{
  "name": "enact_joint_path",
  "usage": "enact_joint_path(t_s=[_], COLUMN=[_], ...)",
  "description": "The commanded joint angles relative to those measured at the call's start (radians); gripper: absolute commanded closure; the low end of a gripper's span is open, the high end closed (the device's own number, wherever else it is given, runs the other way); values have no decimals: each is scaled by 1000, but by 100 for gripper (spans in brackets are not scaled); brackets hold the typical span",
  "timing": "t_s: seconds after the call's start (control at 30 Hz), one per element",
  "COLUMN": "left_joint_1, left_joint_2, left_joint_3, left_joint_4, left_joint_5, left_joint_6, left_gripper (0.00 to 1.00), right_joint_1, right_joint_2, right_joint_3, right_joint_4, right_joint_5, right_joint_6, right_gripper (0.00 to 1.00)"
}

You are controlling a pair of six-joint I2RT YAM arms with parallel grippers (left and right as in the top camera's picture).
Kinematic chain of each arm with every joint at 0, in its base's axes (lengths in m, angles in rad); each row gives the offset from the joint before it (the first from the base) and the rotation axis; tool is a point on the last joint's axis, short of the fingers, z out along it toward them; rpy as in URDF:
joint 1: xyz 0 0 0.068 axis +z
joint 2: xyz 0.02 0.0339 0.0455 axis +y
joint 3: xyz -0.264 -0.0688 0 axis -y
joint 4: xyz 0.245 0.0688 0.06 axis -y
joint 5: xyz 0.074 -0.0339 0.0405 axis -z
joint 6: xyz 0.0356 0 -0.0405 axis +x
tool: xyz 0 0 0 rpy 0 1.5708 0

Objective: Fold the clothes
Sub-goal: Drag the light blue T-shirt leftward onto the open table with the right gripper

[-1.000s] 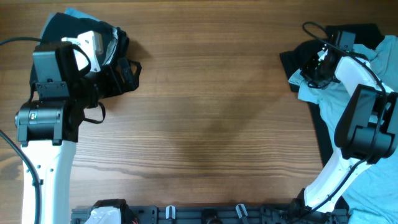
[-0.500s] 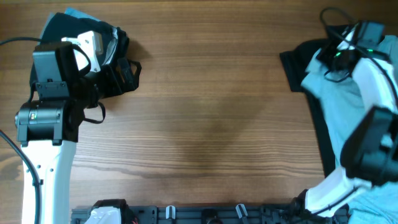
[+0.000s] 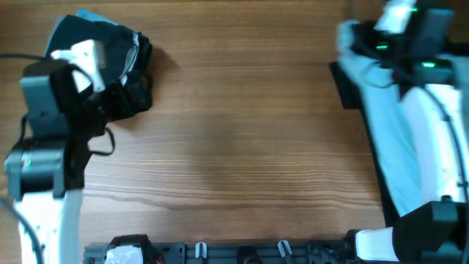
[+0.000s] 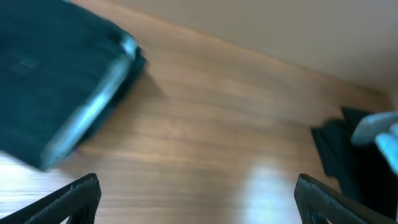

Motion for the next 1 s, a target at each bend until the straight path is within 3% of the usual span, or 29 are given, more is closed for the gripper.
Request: enact_joint_path(t_s=[0.0,0.13,0.2,0.23,0.27,0.33,0.4,0.67,0.97], left_joint_1=[39,61,64,64,64,64,64,20,-186], left_joint_2=[-97,-150,-162,-167,-170,-171,-170,-76,245], left_joint_3=[23,23,23,23,23,23,23,23,23], left_joint_4=[20,50,61,69,76,88,95,81,80], left_joint_5=[-177,-224,-227,-229,-230,-230,-219,-20,-11], left_joint_6=[-5,4,31,45,49,48,48,48,47], left_gripper=[0,0,0,0,0,0,0,0,0], right_joint_1=[330,704,870,940,986,1070,1080,826,368], right_joint_2=[27,118,164,182,191,189,172,-32,-228], right_joint_3=[15,15,15,15,15,17,23,26,26], right_joint_4=[-31,-25,-21,-24,-33,-93,-134,-291,-388], right_joint_5=[-116,-115,-111,-77,-24,235,344,408,283], right_joint_6=[14,43,11,-25,-49,-50,-48,37,192], right_gripper=[96,96,89,77,59,31,22,19,20])
